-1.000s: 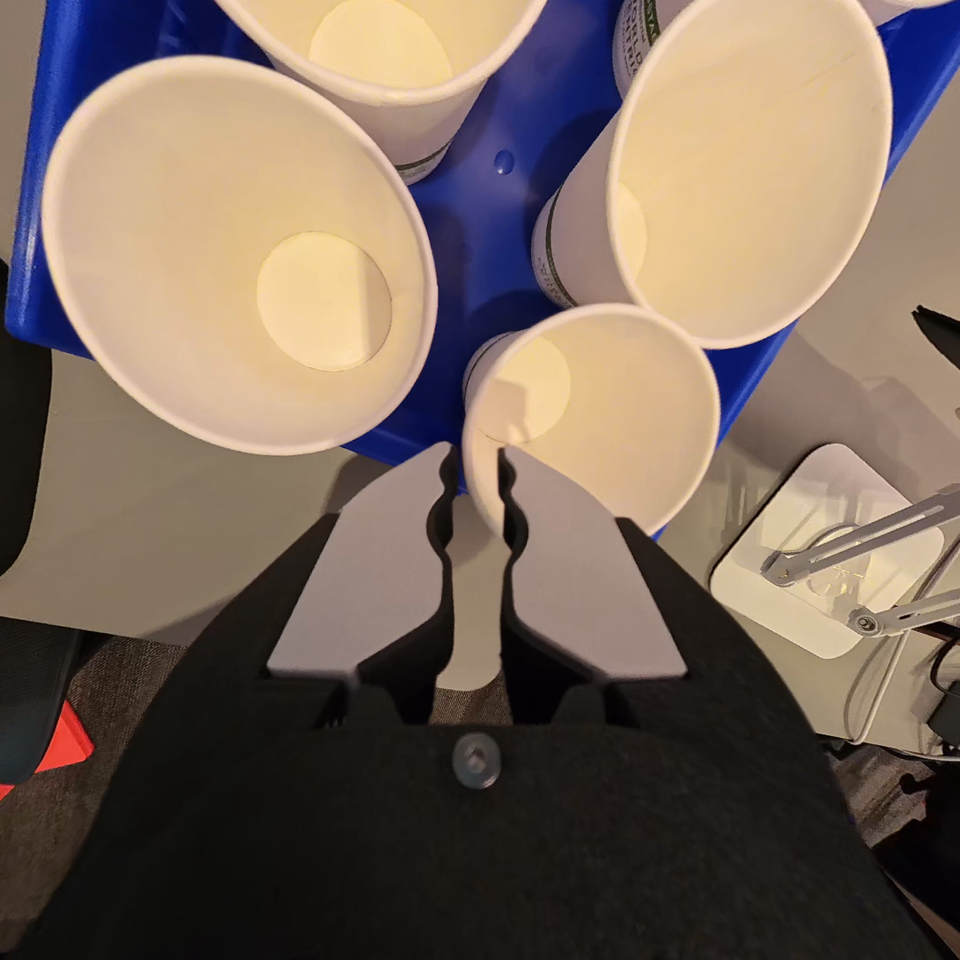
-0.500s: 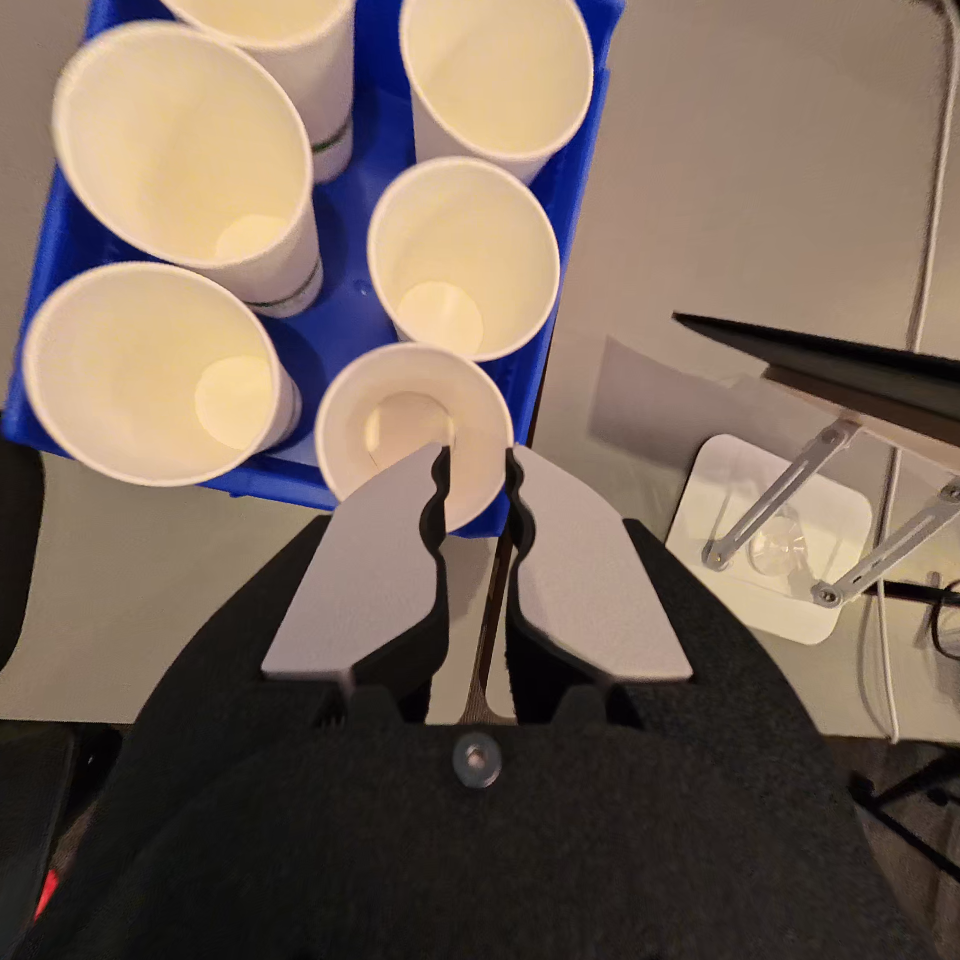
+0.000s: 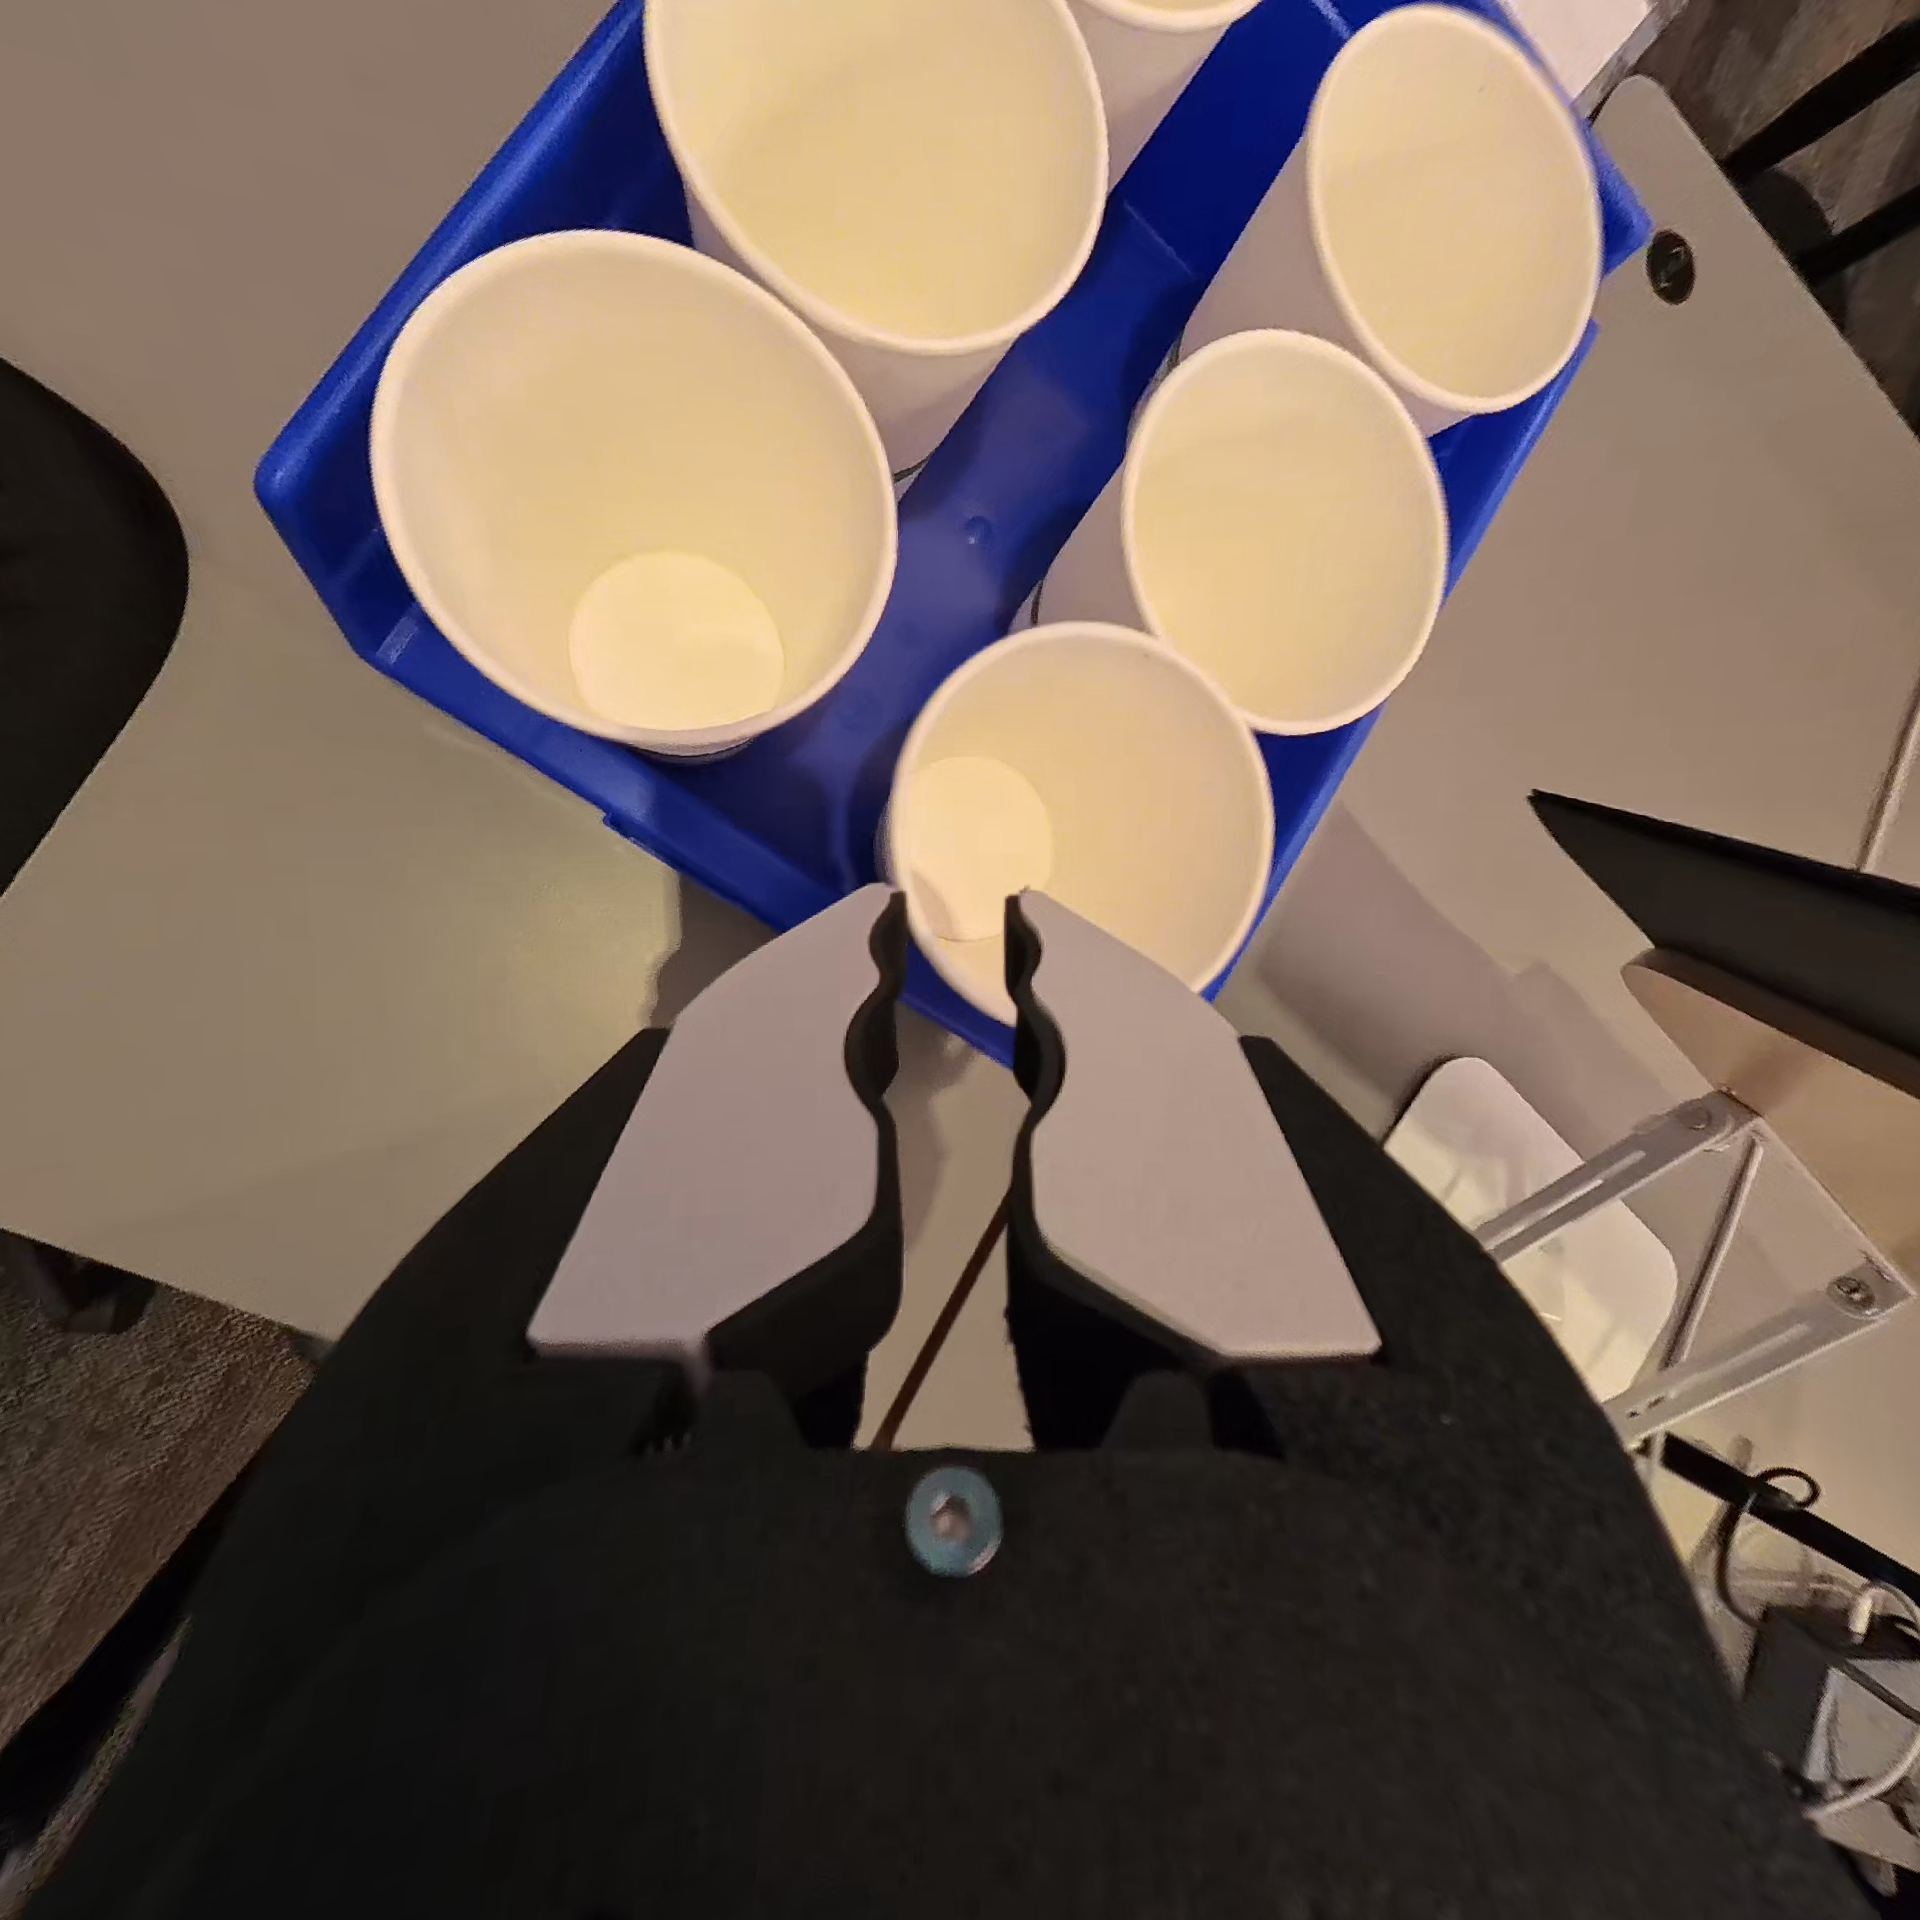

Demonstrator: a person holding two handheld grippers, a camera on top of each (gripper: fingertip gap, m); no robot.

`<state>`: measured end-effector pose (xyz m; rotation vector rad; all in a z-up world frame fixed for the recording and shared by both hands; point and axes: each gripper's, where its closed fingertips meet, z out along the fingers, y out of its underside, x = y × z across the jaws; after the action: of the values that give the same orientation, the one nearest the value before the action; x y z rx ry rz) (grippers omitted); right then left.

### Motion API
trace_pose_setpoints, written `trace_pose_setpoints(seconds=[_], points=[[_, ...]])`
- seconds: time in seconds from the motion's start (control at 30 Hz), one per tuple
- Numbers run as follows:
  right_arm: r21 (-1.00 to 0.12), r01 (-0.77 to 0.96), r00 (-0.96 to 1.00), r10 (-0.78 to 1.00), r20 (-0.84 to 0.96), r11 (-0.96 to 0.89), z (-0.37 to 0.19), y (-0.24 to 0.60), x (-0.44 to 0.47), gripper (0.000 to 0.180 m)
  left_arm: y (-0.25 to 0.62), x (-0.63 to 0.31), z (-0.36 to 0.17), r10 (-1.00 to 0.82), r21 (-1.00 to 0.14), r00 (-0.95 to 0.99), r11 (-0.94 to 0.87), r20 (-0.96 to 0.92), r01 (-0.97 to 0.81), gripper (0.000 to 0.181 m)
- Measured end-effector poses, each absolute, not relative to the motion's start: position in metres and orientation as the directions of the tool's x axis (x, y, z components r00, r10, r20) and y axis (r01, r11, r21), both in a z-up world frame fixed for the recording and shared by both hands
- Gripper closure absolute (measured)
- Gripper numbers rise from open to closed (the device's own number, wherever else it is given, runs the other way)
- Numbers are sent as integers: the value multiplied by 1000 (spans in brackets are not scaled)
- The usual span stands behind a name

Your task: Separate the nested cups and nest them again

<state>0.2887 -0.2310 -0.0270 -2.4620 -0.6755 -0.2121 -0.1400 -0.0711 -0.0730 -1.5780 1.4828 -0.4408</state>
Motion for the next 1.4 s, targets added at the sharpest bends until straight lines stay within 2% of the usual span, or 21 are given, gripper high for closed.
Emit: trace_pose_setpoints(seconds=[0.13,0.2,0.3,0.47,0.63,0.8,0.9,1.13,1.27,1.4], points=[[-529,510,860,397,320,-678,-12,-212,293,163,-72,-140,-73,-925,-785,217,124,-314,-606,92],[-488,501,862,361,357,-715,-9,-200,306,164,-72,-140,-75,-923,-780,214,127,-319,-613,92],[-469,402,911,293,289,-786,-8,-181,319,164,-72,-140,-77,-922,-773,210,131,-326,-621,92],[-392,278,939,163,302,-877,-17,-157,355,166,-72,-140,-84,-922,-760,206,129,-329,-637,92],[-388,121,984,58,170,-914,-40,-145,366,167,-69,-141,-89,-921,-750,205,124,-330,-650,92],[-405,84,994,47,101,-911,-52,-138,362,166,-66,-143,-88,-921,-754,212,119,-327,-646,93],[-408,81,992,36,117,-909,-50,-135,365,168,-66,-143,-87,-921,-755,213,119,-327,-645,93],[-320,59,990,15,137,-946,-61,-141,372,168,-67,-143,-85,-918,-752,210,128,-337,-647,92],[-388,38,996,4,89,-921,-58,-130,365,175,-66,-144,-85,-917,-752,212,129,-339,-646,92],[-401,10,996,-27,87,-916,-58,-124,368,176,-66,-144,-86,-917,-749,210,128,-340,-650,92]])
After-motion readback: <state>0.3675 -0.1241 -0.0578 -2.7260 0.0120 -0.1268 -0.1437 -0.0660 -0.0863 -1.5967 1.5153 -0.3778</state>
